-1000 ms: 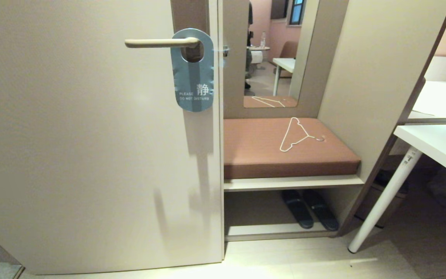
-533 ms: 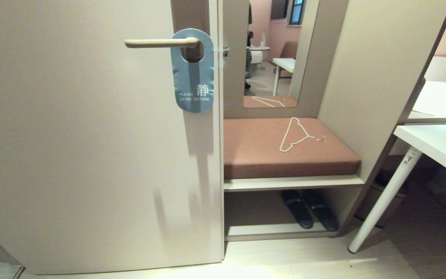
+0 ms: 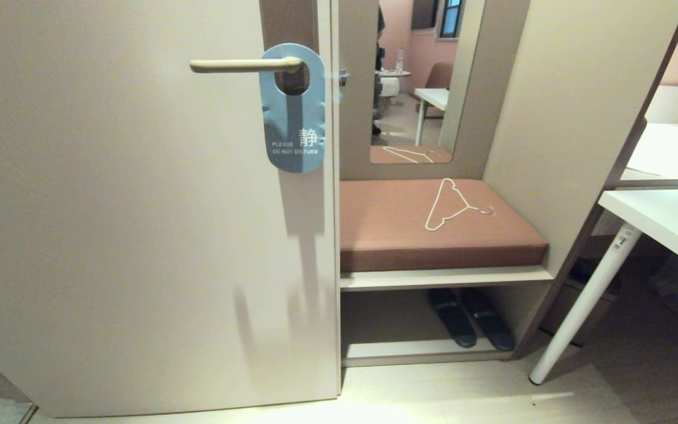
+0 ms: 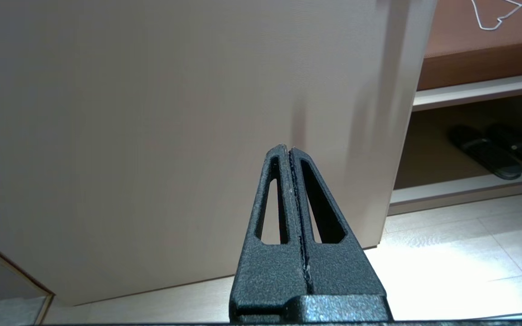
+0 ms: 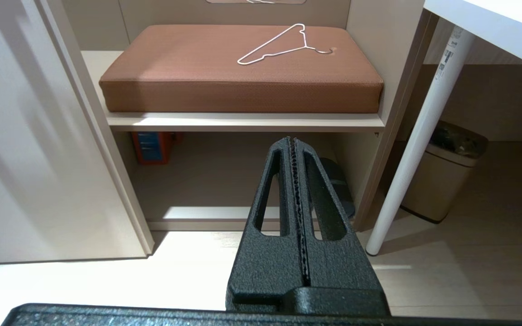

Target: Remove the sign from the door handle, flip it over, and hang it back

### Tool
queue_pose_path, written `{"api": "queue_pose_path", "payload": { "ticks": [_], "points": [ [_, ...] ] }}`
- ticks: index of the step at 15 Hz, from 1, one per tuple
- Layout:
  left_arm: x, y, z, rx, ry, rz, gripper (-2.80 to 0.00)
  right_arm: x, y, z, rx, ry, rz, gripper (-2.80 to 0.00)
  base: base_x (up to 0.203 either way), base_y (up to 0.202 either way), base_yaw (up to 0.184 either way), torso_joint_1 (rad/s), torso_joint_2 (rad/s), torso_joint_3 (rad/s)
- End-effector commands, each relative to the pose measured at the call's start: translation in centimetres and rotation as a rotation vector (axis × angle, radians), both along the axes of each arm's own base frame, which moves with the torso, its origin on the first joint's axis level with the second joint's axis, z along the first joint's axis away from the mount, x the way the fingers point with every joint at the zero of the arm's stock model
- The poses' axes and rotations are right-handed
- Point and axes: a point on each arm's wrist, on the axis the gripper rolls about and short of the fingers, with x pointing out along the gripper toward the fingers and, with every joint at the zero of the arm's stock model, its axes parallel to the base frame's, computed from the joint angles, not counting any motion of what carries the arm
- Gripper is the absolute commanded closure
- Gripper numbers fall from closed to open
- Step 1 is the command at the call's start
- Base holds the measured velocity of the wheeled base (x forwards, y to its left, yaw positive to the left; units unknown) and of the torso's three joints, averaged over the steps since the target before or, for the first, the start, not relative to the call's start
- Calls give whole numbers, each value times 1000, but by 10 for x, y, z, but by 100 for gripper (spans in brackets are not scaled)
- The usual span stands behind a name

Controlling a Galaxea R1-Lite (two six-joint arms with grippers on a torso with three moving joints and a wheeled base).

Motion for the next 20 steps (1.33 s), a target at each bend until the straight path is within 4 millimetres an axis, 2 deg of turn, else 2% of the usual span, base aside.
{"api": "queue_pose_path", "payload": {
  "ticks": [1,20],
  "points": [
    [0,0,0,-5,1,2,0,0,0,0,0,1,0,0,0,0,0,0,0,0],
    [0,0,0,-17,0,4,0,0,0,0,-6,0,2,0,0,0,0,0,0,0]
  ]
}}
